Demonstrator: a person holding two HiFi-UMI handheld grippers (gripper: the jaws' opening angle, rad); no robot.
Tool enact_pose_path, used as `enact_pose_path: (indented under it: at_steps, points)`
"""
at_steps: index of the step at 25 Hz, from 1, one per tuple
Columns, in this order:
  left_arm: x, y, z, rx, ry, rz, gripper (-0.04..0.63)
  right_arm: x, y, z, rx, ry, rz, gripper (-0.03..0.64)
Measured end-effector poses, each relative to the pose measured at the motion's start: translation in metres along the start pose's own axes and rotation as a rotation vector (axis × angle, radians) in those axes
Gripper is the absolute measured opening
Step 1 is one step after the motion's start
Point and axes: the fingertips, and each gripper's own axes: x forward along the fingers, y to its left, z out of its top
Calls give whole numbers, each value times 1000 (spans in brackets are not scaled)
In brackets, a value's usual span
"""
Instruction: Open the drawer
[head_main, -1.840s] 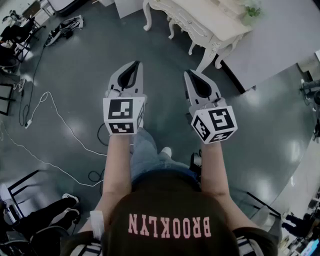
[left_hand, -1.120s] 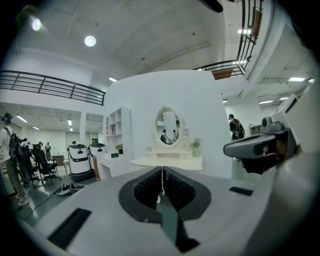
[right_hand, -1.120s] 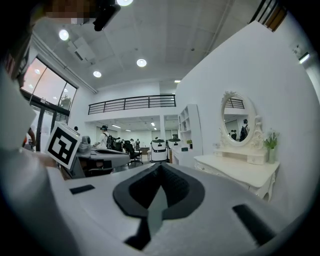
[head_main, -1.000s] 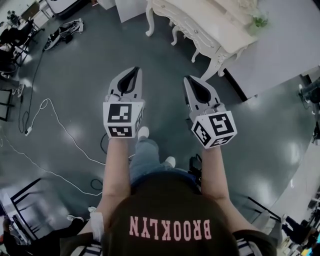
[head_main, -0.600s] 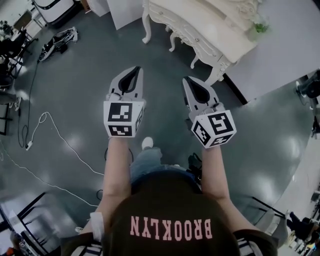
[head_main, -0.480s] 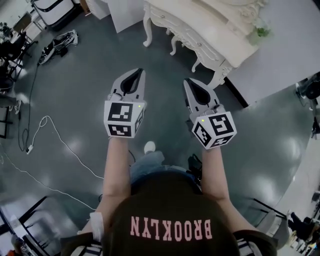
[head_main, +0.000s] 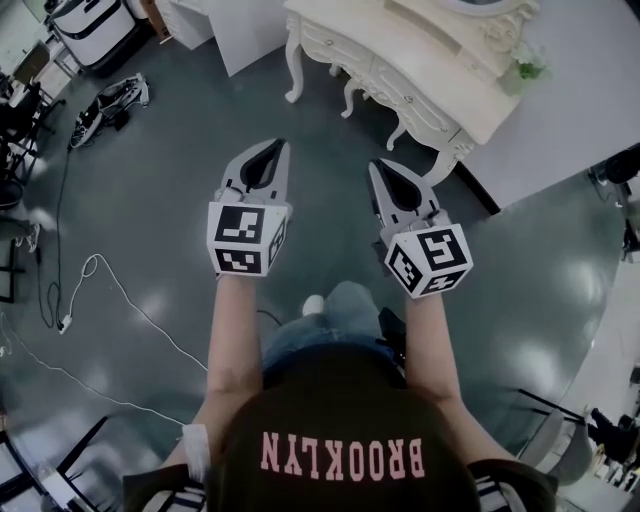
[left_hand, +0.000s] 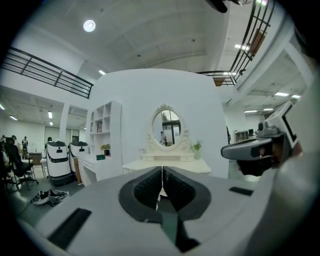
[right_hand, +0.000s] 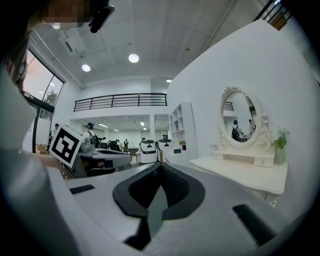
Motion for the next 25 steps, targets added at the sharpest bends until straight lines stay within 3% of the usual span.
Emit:
enact_pose_path:
  at_steps: [14,25]
  points:
    - [49,48,-3,-17,-18,28,6,65,-22,-3,-9,7,-5,-3]
    - [142,96,-8,3,17,-5,6,161,-73,-10,24,17,-25,-3]
